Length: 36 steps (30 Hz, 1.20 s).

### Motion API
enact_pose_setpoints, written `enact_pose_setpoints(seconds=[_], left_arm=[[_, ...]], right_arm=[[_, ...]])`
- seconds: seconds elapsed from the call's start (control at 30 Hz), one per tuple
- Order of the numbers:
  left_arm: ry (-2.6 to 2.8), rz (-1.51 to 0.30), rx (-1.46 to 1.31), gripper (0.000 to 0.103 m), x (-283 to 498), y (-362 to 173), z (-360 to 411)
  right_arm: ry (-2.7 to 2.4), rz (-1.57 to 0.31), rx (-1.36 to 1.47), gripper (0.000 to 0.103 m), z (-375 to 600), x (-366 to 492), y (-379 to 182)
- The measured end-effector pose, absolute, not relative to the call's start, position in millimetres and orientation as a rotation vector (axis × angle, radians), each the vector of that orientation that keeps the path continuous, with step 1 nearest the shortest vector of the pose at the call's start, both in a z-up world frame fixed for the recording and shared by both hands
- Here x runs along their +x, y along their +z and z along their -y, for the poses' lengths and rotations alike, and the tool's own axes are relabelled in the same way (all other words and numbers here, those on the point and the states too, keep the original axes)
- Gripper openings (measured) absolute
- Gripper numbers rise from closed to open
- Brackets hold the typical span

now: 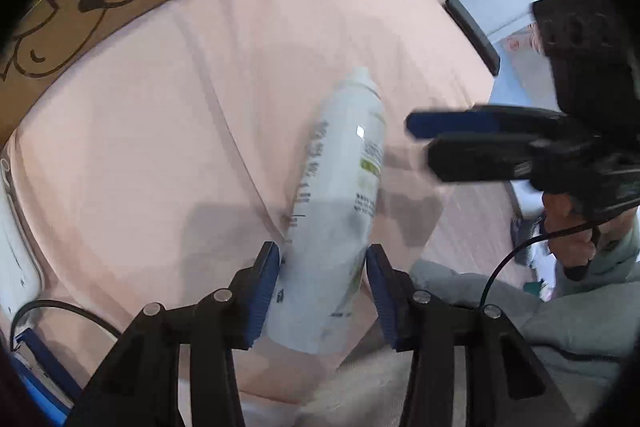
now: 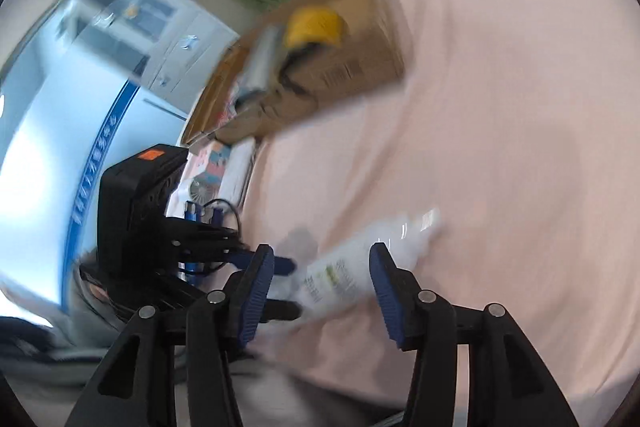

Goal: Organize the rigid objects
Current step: 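Grasp the white spray bottle lying on the cloth and lift it, then stand the spray bottle upright in the box beside the jar, release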

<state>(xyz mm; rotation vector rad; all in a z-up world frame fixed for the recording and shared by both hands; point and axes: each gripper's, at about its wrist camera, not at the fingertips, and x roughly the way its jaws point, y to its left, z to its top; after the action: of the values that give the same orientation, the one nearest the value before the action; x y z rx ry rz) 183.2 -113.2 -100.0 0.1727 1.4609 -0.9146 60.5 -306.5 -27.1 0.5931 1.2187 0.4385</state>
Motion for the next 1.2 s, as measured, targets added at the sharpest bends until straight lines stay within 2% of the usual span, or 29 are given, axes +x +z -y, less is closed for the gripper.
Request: enact_pose_setpoints(seconds=[0.13,0.2,0.4,0.53,0.67,0.8,0.87,1.07,1.2], left_arm=[[-0.892,-1.481,0.162,0.044,180,-105,121],[-0.881,-1.483,0.143,0.043,181,-106,123],[-0.797,-1.437,0.131,0.043,180,-97,119],[-0.746,-1.337,0.115,0.043,185,-68,116],[-0.693,-1.186,0.087,0.043,205,-21,116],[-0.655,-1.024,0.041,0.043,250,28,117],[-0.648,-1.002,0.001,0.043,273,38,116],[-0.625,-1.042,-0.137,0.043,348,32,115],[-0.611,-1.137,-0.247,0.043,394,-1,100]], right_arm=[[0.322,-1.292,0.720,0.050,310,59,-62],[0.305,-1.264,0.811,0.054,309,64,-73],[0.287,-1.227,0.747,0.050,279,90,-74],[0.332,-1.135,0.692,0.046,270,100,-44],[0.396,-0.990,0.575,0.044,269,138,19],[0.444,-0.857,0.447,0.043,268,185,79],[0.458,-0.826,0.394,0.043,268,218,101],[0.492,-0.867,0.271,0.043,275,302,126],[0.500,-0.940,0.206,0.042,270,352,107]])
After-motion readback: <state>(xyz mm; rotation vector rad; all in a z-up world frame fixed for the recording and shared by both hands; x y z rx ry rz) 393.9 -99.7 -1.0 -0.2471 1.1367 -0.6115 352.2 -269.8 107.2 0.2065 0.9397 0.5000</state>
